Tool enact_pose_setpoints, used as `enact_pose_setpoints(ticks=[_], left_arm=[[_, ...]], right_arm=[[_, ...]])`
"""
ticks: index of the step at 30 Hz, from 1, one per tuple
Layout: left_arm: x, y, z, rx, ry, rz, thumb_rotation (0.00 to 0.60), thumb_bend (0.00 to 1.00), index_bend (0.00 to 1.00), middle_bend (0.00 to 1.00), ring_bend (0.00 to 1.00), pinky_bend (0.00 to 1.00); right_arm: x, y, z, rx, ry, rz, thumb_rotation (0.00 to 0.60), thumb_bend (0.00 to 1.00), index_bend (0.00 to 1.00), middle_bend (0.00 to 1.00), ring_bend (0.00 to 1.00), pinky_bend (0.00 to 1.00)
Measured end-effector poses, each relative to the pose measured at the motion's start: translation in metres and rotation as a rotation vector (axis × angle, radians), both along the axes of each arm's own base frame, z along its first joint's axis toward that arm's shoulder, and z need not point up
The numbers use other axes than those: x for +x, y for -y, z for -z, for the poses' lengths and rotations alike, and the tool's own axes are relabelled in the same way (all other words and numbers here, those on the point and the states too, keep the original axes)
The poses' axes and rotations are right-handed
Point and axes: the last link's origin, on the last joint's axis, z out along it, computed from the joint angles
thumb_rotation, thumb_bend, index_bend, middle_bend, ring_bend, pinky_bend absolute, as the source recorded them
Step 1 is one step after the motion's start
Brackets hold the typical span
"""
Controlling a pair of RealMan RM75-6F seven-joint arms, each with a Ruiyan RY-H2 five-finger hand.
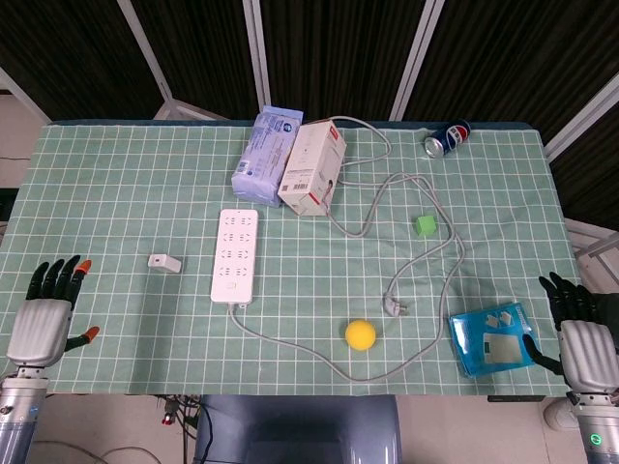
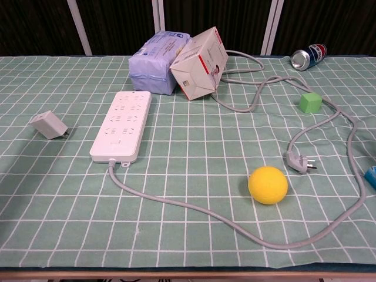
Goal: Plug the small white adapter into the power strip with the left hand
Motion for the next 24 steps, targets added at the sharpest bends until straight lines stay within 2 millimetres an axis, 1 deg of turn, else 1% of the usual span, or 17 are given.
enact_pose_setpoints(ticks=[11, 16, 20, 21, 22, 24], left_arm=[[0.000, -0.001, 0.000, -0.007, 0.007, -0.015, 0.600, 0.00, 0.00, 0.00, 0.00, 0.00], [0.004, -0.007, 0.000, -0.012, 0.035, -0.031, 0.600, 0.00, 0.00, 0.00, 0.00, 0.00], [0.009, -0.024, -0.003, -0.029, 0.032, -0.040, 0.600, 0.00, 0.03, 0.00, 0.00, 0.00], [0.011, -0.033, -0.004, -0.041, 0.025, -0.045, 0.600, 0.00, 0.04, 0.01, 0.00, 0.00], [0.012, -0.036, -0.004, -0.047, 0.022, -0.046, 0.600, 0.00, 0.04, 0.02, 0.00, 0.00], [0.017, -0.049, -0.004, -0.066, 0.011, -0.054, 0.600, 0.00, 0.08, 0.07, 0.00, 0.00]], right_arm=[[0.001, 0.000, 0.000, 0.001, 0.007, 0.006, 0.600, 0.40, 0.00, 0.00, 0.00, 0.04], [0.000, 0.000, 0.001, 0.003, 0.014, 0.012, 0.600, 0.40, 0.00, 0.00, 0.00, 0.04], [0.000, 0.000, 0.000, 0.004, 0.014, 0.015, 0.600, 0.40, 0.00, 0.00, 0.00, 0.04], [-0.001, 0.000, 0.000, 0.004, 0.014, 0.016, 0.600, 0.40, 0.00, 0.00, 0.00, 0.04], [-0.001, 0.000, 0.000, 0.004, 0.015, 0.018, 0.600, 0.40, 0.00, 0.00, 0.00, 0.04], [-0.002, 0.000, 0.000, 0.003, 0.017, 0.020, 0.600, 0.40, 0.00, 0.00, 0.00, 0.04]])
